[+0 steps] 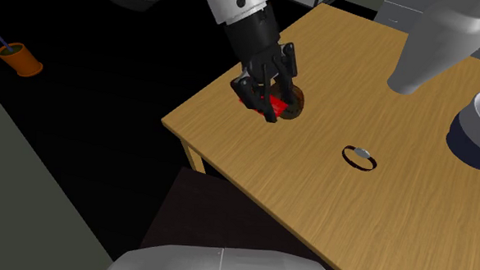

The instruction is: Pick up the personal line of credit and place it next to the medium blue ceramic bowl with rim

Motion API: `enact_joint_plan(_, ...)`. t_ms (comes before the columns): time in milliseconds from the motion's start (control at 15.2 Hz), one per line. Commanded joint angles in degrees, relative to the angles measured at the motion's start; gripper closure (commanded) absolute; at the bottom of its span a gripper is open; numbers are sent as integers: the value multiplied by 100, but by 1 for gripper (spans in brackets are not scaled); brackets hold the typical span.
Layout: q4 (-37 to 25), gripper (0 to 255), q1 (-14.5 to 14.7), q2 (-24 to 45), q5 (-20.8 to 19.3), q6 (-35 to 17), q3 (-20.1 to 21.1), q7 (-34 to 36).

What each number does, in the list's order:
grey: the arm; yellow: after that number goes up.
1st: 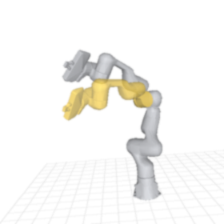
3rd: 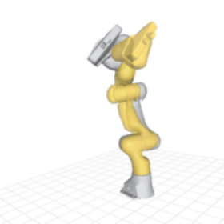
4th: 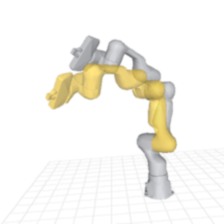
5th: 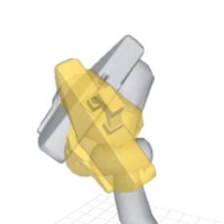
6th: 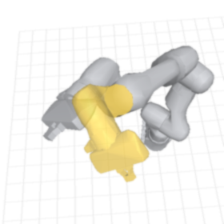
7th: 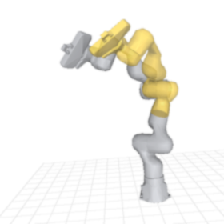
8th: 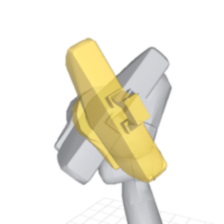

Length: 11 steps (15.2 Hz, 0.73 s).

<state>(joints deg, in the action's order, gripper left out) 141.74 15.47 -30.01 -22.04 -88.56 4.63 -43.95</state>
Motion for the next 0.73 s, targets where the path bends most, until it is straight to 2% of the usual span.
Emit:
enact_joint_plan(0, -130, 255, -2, -34, 3, 153, 5, -62)
enact_joint_plan(396, -478, 255, -8, -94, 5, 532, 23, -214)
enact_joint_plan(660, -663, 255, -270, 202, -419, 209, -393, -651)
